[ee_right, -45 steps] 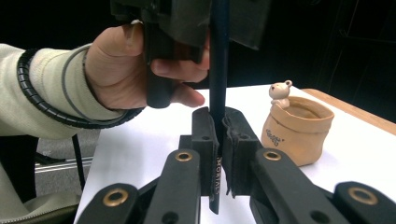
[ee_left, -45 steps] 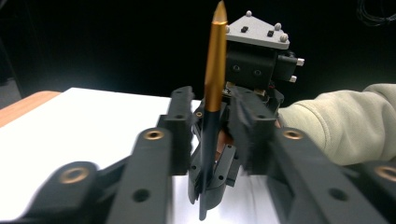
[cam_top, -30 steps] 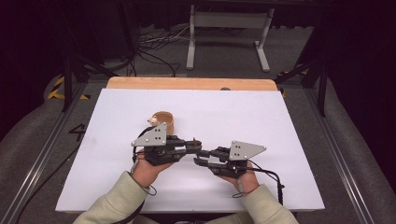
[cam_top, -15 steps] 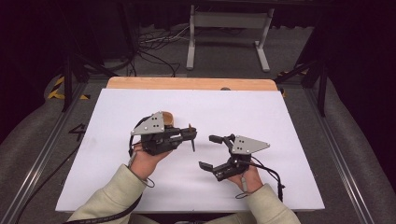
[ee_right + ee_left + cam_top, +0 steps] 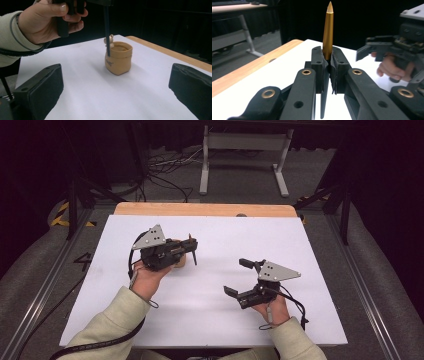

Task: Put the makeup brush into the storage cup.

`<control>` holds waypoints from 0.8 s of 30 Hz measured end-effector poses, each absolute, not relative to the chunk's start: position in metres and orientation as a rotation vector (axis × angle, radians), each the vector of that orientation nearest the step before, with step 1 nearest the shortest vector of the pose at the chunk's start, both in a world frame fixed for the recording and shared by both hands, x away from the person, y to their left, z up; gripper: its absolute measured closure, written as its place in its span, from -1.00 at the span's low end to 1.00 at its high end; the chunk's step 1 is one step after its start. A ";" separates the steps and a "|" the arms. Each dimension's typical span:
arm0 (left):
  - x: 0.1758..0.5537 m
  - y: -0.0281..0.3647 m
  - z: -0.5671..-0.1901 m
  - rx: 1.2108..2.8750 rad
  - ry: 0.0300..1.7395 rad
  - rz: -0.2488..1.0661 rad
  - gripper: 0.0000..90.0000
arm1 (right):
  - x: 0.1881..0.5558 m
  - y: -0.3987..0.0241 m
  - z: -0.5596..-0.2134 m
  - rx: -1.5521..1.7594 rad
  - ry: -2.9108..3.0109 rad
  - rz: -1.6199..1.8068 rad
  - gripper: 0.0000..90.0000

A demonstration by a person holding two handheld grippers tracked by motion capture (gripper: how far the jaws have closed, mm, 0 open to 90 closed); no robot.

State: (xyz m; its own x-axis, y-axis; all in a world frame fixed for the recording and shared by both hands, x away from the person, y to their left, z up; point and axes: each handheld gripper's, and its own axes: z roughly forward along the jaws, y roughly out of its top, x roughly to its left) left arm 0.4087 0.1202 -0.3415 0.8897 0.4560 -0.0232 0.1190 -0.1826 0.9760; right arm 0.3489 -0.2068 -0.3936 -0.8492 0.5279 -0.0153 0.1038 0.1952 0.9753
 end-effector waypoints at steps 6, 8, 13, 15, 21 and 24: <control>0.418 0.127 -0.339 1.738 0.480 0.342 0.84 | 0.348 -0.218 -0.390 0.619 2.108 1.697 -1.00; 0.421 0.129 -0.338 1.737 0.496 0.351 0.84 | 0.348 -0.221 -0.389 0.624 2.101 1.692 -1.00; 0.428 0.133 -0.339 1.734 0.525 0.380 0.84 | 0.347 -0.228 -0.388 0.638 2.080 1.702 -1.00; 0.430 0.135 -0.340 1.736 0.546 0.394 0.84 | 0.346 -0.232 -0.387 0.642 2.065 1.703 -1.00; 0.437 0.144 -0.342 1.702 0.615 0.413 0.84 | 0.346 -0.240 -0.387 0.662 2.050 1.686 -1.00; 0.439 0.146 -0.342 1.698 0.645 0.431 0.84 | 0.346 -0.243 -0.387 0.670 2.045 1.684 -1.00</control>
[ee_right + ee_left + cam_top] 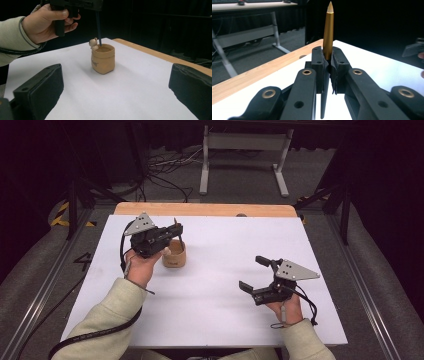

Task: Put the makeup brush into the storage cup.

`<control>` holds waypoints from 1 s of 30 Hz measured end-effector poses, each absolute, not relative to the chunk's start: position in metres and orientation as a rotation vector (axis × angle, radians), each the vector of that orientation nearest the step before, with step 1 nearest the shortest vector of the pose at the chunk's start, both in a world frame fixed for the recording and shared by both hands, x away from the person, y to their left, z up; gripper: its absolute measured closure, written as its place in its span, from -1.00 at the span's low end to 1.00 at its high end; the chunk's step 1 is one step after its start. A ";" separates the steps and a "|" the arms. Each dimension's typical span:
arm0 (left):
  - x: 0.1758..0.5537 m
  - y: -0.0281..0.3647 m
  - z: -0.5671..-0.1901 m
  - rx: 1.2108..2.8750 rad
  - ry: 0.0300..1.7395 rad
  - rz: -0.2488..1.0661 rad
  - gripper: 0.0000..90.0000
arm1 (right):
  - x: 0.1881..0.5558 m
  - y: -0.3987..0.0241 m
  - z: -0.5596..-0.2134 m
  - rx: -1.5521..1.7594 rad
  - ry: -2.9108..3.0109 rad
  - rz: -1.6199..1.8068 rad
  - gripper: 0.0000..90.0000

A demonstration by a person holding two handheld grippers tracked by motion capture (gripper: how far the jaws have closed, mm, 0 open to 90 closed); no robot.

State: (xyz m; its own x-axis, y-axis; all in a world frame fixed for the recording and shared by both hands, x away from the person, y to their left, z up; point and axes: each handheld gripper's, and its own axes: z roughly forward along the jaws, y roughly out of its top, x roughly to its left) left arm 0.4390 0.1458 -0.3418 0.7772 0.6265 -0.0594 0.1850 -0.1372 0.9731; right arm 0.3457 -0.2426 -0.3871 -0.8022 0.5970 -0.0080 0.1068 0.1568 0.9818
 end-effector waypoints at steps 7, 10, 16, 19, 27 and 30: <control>0.441 0.146 -0.342 1.713 0.702 0.500 0.84 | 0.346 -0.243 -0.387 0.670 2.037 1.683 -1.00; 0.442 0.147 -0.343 1.719 0.729 0.535 0.84 | 0.346 -0.243 -0.387 0.668 2.032 1.684 -1.00; 0.445 0.148 -0.345 1.718 0.747 0.543 0.84 | 0.345 -0.244 -0.386 0.676 2.019 1.682 -1.00; 0.448 0.148 -0.347 1.711 0.760 0.540 0.84 | 0.345 -0.246 -0.386 0.692 1.999 1.657 -1.00; 0.456 0.148 -0.354 1.711 0.786 0.524 0.83 | 0.343 -0.251 -0.385 0.701 1.973 1.652 -1.00; 0.458 0.149 -0.357 1.708 0.791 0.518 0.83 | 0.342 -0.254 -0.385 0.702 1.953 1.665 -1.00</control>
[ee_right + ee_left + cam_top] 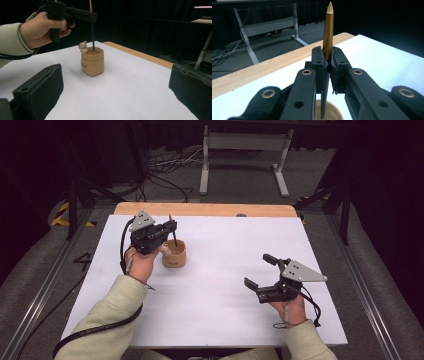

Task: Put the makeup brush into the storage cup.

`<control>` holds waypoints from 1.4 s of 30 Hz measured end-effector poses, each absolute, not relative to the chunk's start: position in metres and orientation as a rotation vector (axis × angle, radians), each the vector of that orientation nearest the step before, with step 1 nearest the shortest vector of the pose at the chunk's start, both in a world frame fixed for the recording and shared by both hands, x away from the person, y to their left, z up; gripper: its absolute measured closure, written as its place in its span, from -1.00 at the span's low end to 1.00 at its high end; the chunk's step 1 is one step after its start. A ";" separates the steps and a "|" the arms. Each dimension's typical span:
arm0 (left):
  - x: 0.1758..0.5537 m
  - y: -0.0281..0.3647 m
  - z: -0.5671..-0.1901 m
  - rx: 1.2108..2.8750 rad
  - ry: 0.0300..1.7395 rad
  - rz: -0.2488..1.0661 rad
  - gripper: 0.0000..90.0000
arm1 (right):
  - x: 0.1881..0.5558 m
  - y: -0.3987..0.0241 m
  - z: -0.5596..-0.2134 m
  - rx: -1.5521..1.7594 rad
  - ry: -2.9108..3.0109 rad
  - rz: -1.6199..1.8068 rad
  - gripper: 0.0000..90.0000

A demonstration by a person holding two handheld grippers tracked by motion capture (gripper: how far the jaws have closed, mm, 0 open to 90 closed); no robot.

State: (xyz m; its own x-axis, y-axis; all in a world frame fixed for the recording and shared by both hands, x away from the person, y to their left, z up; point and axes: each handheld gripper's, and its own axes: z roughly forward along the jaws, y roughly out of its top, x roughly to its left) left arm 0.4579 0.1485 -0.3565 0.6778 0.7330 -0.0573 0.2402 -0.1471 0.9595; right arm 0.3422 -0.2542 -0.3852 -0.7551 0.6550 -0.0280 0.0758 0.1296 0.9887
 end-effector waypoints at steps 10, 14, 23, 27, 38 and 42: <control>0.465 0.148 -0.371 1.732 0.824 0.494 0.83 | 0.341 -0.255 -0.384 0.695 1.944 1.684 -1.00; 0.466 0.148 -0.376 1.748 0.843 0.480 0.83 | 0.341 -0.255 -0.384 0.692 1.941 1.688 -1.00; 0.468 0.149 -0.381 1.765 0.843 0.468 0.82 | 0.343 -0.256 -0.385 0.698 1.948 1.674 -1.00; 0.467 0.147 -0.381 1.775 0.837 0.436 0.50 | 0.342 -0.256 -0.385 0.696 1.941 1.676 -1.00; 0.450 0.169 -0.375 1.736 0.758 0.443 -0.50 | 0.346 -0.261 -0.386 0.722 1.947 1.647 -1.00; 0.440 0.177 -0.373 1.698 0.748 0.443 -0.68 | 0.346 -0.263 -0.385 0.725 1.938 1.639 -1.00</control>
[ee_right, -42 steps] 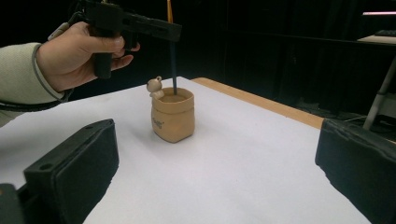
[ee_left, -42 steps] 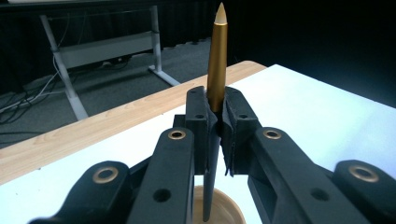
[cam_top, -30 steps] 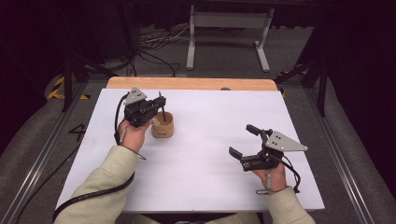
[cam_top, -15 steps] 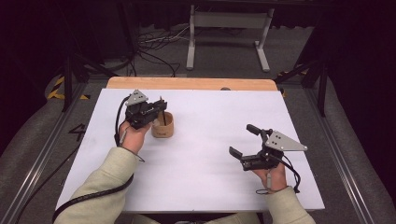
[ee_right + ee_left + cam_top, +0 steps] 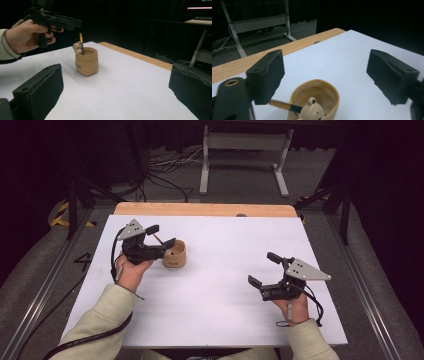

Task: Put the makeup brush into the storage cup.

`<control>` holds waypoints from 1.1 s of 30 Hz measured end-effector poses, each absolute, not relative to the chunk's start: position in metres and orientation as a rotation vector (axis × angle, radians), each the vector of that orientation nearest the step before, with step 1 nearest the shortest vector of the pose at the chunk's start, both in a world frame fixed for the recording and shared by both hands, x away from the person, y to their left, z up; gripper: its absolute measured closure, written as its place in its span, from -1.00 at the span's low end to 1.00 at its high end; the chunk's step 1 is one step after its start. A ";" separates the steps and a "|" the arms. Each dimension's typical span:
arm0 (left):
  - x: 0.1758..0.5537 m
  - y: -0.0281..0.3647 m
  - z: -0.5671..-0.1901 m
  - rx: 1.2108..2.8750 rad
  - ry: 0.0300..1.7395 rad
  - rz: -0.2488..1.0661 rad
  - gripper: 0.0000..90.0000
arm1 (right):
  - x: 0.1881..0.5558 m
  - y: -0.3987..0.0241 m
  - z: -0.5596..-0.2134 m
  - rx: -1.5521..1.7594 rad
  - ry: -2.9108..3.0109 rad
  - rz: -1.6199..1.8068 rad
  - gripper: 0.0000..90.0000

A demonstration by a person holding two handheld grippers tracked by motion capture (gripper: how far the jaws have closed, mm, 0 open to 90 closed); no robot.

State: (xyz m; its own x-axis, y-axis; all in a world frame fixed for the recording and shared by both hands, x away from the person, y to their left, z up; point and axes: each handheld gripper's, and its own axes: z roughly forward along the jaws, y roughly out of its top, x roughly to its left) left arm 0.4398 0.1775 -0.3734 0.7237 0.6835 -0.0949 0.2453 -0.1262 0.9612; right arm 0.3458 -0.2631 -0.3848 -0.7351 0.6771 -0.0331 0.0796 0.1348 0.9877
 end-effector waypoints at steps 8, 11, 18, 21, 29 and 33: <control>0.414 0.190 -0.378 1.685 0.725 0.437 -0.79 | 0.346 -0.273 -0.384 0.745 1.928 1.615 -1.00; 0.404 0.196 -0.380 1.680 0.724 0.421 -0.80 | 0.346 -0.277 -0.384 0.747 1.920 1.606 -1.00; 0.384 0.206 -0.386 1.659 0.700 0.415 -0.82 | 0.346 -0.286 -0.386 0.762 1.906 1.589 -1.00; 0.377 0.209 -0.389 1.671 0.687 0.439 -0.82 | 0.345 -0.289 -0.387 0.769 1.903 1.587 -1.00; 0.366 0.218 -0.403 1.666 0.709 0.399 -0.84 | 0.343 -0.298 -0.389 0.759 1.901 1.576 -1.00; 0.360 0.219 -0.411 1.658 0.722 0.382 -0.84 | 0.341 -0.301 -0.391 0.756 1.902 1.567 -1.00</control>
State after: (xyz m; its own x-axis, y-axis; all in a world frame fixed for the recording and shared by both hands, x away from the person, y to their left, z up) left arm 0.3599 0.2195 -0.4109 0.7512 0.6451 -0.1397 0.2477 -0.0794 0.9656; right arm 0.3413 -0.3012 -0.3907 -0.6866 0.7241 -0.0654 0.0745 0.1595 0.9844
